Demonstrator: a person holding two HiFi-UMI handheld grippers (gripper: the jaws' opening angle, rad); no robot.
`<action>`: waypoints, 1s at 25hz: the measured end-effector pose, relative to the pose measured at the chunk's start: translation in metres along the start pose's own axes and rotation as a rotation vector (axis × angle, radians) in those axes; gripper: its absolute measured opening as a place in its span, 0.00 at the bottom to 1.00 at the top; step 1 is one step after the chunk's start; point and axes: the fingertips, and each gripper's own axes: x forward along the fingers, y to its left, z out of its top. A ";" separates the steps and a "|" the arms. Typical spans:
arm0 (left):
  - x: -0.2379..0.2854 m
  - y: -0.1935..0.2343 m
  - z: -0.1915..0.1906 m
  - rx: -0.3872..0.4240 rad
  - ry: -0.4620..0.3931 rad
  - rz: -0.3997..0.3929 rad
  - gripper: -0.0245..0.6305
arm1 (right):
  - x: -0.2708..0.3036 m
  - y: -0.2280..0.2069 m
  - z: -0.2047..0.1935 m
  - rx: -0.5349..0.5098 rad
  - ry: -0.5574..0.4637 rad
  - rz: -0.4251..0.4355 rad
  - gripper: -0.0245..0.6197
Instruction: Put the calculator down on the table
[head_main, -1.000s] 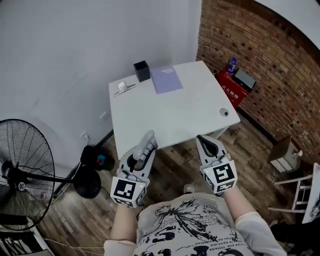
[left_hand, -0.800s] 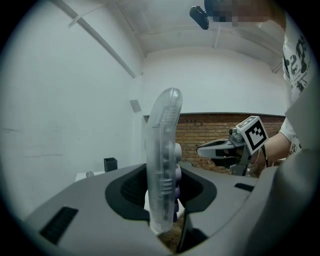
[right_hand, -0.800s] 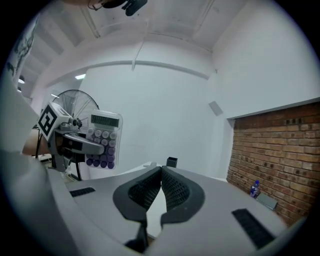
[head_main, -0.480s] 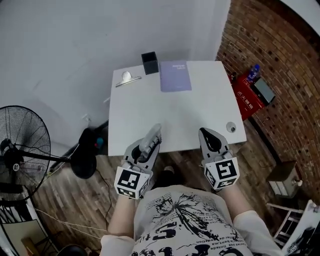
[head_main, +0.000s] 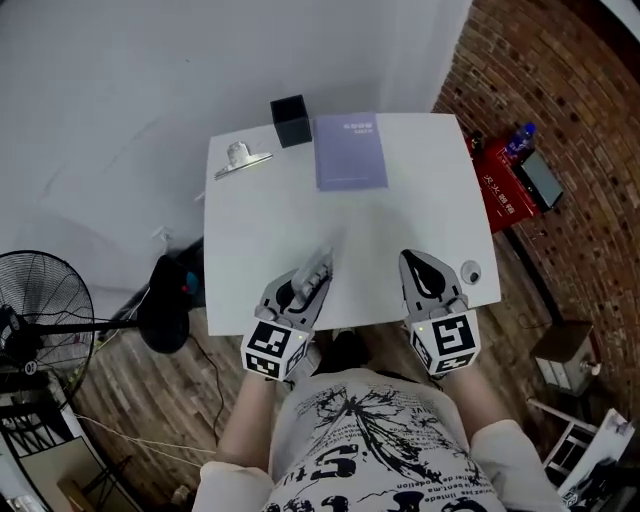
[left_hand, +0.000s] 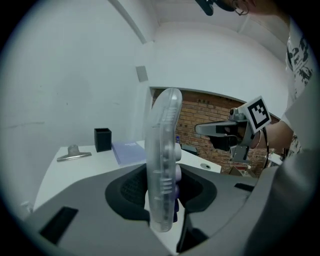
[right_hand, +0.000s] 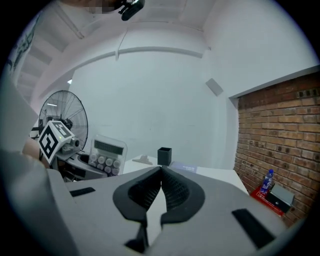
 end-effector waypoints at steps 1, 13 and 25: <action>0.013 0.008 -0.008 -0.007 0.025 -0.009 0.25 | 0.011 -0.003 -0.005 0.001 0.015 0.002 0.06; 0.113 0.043 -0.080 -0.191 0.273 -0.172 0.26 | 0.101 -0.026 -0.058 0.019 0.172 0.012 0.06; 0.150 0.080 -0.079 -0.410 0.295 -0.059 0.33 | 0.131 -0.066 -0.062 0.049 0.208 0.010 0.06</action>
